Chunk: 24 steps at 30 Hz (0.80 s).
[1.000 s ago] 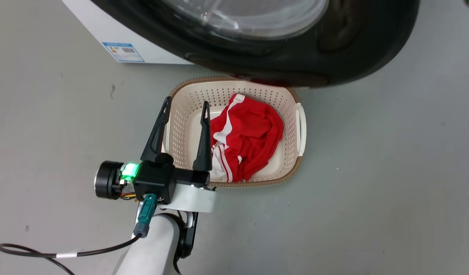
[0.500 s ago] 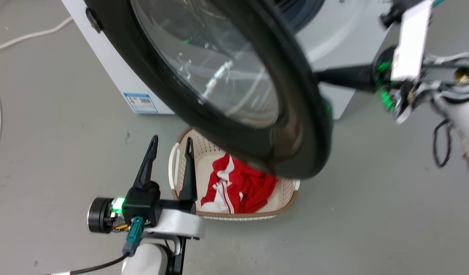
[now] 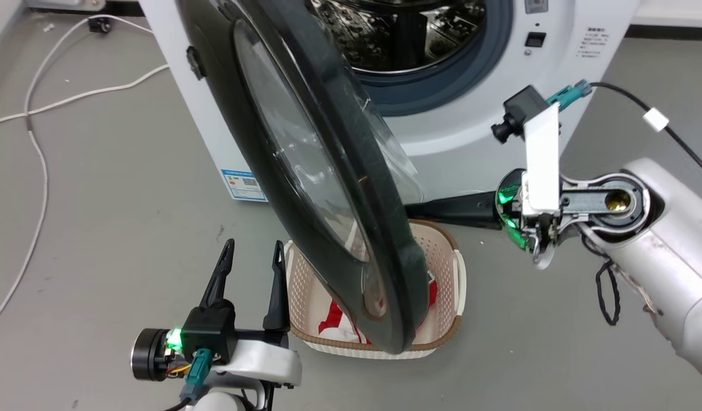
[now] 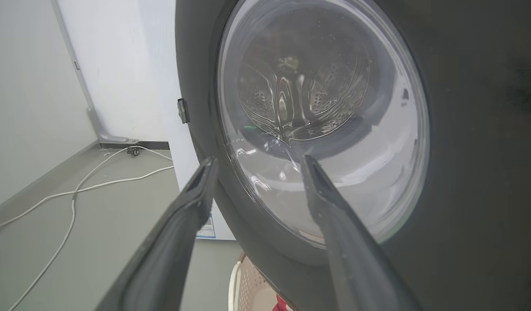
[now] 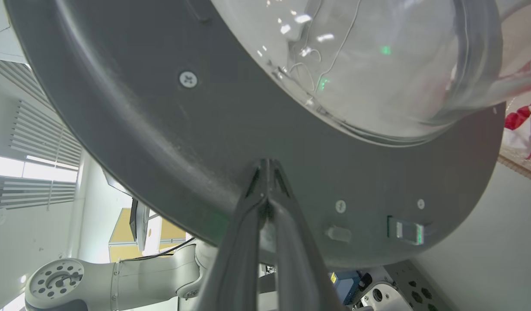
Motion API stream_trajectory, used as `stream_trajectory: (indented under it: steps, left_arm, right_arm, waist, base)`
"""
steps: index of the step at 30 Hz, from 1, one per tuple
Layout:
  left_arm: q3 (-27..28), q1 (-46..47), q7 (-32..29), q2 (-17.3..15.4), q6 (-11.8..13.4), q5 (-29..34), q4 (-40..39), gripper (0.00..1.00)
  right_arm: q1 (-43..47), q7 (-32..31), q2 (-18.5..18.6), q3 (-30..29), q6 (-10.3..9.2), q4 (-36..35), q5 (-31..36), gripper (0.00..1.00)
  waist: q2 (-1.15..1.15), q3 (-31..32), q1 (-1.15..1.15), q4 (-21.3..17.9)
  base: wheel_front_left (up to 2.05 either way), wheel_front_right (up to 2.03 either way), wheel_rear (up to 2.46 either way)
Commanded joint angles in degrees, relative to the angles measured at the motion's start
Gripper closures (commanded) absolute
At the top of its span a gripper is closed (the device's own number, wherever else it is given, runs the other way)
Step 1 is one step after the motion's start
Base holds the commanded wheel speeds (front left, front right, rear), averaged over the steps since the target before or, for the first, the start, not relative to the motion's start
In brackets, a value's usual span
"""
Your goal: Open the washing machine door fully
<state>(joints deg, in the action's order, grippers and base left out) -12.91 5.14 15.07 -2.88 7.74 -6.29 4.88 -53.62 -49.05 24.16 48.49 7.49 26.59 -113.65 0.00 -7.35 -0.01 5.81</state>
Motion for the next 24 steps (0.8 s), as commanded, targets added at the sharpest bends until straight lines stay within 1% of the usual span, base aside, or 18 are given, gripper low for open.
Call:
stream_trajectory:
  steps: [1, 6, 8, 10, 12, 15, 16, 19, 23, 24]
  left_arm:
    - [0.04, -0.32, 0.16, 0.0, -0.06, -0.03, -0.13, 0.0]
    - [-0.16, -0.57, 0.16, 0.0, -0.05, -0.19, -0.07, 0.0]
    - [-0.12, -0.64, 0.16, 0.0, 0.06, -0.25, -0.05, 0.0]
    - [0.0, -0.64, 0.16, 0.0, 0.14, -0.35, -0.05, 0.0]
    - [0.07, -0.45, 0.16, 0.0, 0.23, -0.34, -0.09, 0.0]
    - [0.37, -0.27, 0.15, 0.0, 0.4, -0.4, -0.15, 0.0]
    - [0.39, -0.16, 0.15, 0.0, 0.42, -0.43, -0.07, 0.0]
    - [0.66, 0.11, 0.15, 0.0, 0.83, -0.8, 0.28, 0.0]
    - [1.3, -0.56, 0.15, 0.0, 1.29, -0.9, 0.35, 0.0]
    - [1.52, -0.76, 0.15, 0.0, 1.25, -0.79, 0.26, 0.0]
  right_arm:
    - [0.94, 0.36, 0.13, 0.21, 0.0, -0.46, -0.65, 1.0]
    - [1.41, 3.42, 1.04, 2.05, 0.0, -2.8, -2.52, 1.0]
    - [1.43, 5.6, 1.47, 2.12, 0.0, -3.92, -3.0, 1.0]
    - [1.9, 9.49, 1.88, 1.06, 0.0, -5.29, -2.81, 1.0]
    - [2.7, 14.89, 2.47, -0.57, 0.0, -6.77, -1.17, 1.0]
    - [4.81, 25.92, 2.89, -4.84, 0.0, -9.32, 2.43, 1.0]
    - [5.57, 30.01, 3.71, -6.0, 0.0, -9.93, 5.19, 1.0]
    - [10.74, 40.45, 4.24, -9.67, -0.01, -11.65, 8.28, 1.0]
    - [18.98, 50.37, 6.22, -12.89, 0.0, -13.52, 11.05, 1.0]
    - [21.38, 52.26, 5.91, -13.43, 0.0, -14.1, 10.68, 1.0]
  waist:
    - [0.0, 0.26, 0.01, 0.33]
    - [0.0, 0.67, 0.01, 0.8]
    - [0.0, 0.75, 0.01, 0.7]
    - [0.0, 0.82, 0.01, 0.47]
    - [0.0, 0.79, 0.01, 0.17]
    - [0.0, 0.88, 0.01, -0.49]
    - [0.0, 0.86, 0.01, -0.63]
    - [0.0, 1.15, 0.01, -1.3]
    - [0.0, 1.66, 0.01, -2.63]
    - [0.0, 1.68, 0.01, -3.0]
  base:
    - [0.0, 0.0, 0.0]
    - [0.0, 0.0, 0.0]
    - [0.0, 0.0, 0.0]
    - [0.0, 0.0, 0.0]
    - [0.0, 0.0, 0.0]
    - [0.0, 0.0, 0.0]
    - [0.0, 0.0, 0.0]
    - [0.0, 0.0, 0.0]
    - [0.0, 0.0, 0.0]
    - [0.0, 0.0, 0.0]
